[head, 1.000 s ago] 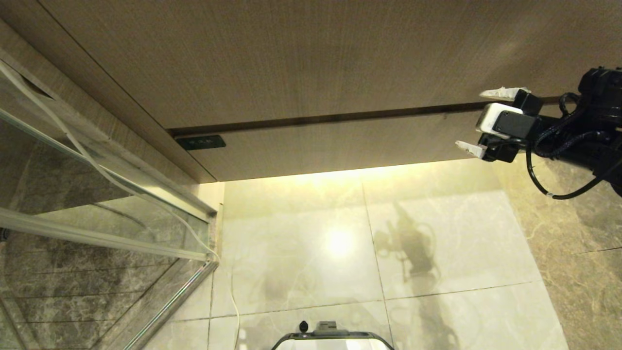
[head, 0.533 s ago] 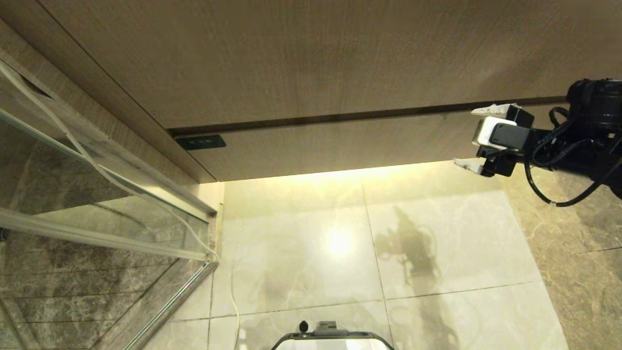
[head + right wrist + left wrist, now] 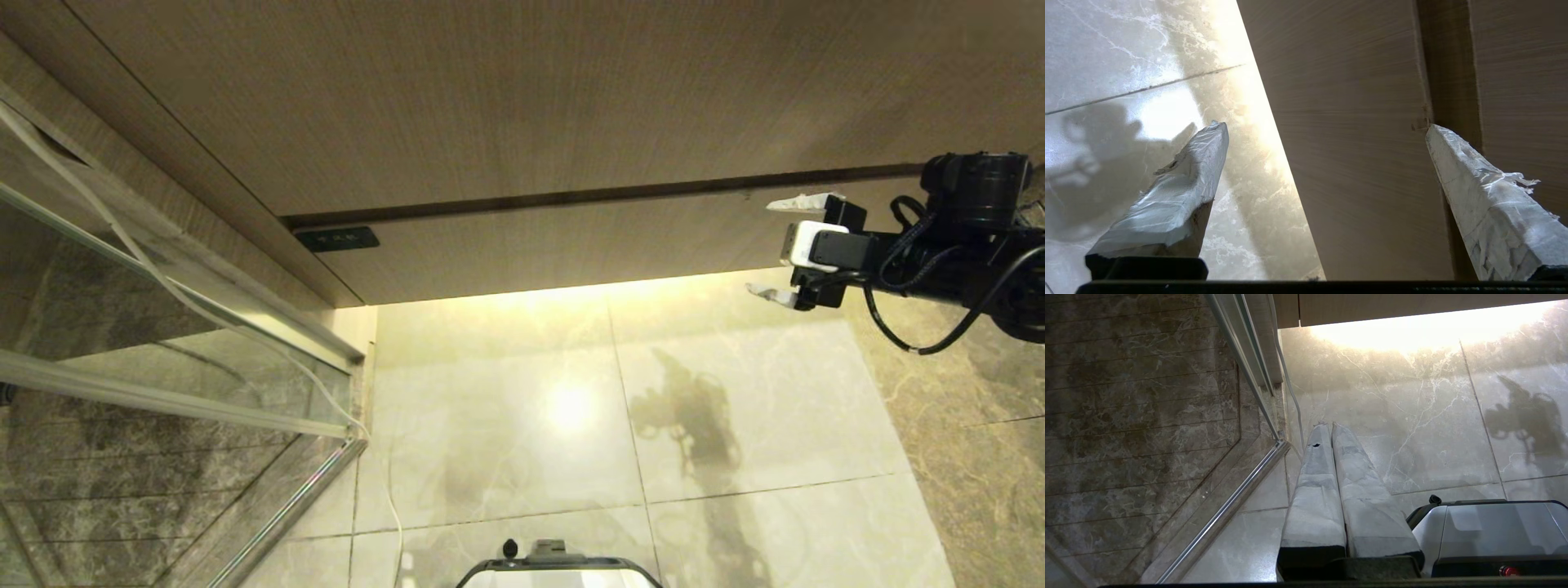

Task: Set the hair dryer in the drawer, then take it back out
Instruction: Pull open the drawer

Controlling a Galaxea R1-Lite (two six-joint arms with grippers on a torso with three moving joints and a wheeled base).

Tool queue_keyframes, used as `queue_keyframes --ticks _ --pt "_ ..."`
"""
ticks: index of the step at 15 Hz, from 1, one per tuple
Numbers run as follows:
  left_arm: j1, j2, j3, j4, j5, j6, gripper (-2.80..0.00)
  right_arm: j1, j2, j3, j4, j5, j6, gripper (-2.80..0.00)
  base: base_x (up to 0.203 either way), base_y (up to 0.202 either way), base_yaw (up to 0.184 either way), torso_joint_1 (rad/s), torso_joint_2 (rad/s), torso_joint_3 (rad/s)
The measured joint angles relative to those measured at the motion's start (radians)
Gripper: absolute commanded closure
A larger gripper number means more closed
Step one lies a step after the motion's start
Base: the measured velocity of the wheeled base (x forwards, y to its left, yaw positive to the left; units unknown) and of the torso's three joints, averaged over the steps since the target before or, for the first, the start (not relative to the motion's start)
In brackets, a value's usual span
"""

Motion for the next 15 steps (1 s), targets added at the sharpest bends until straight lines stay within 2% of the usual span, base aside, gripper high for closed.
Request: queue_keyframes --ticks 15 --pt "0.000 0.000 0.000 0.000 0.001 0.001 0.00 -0.017 0.137 -0.186 -0.015 0.013 0.002 -2.80 0.000 0.000 0.000 0.000 0.00 0.000"
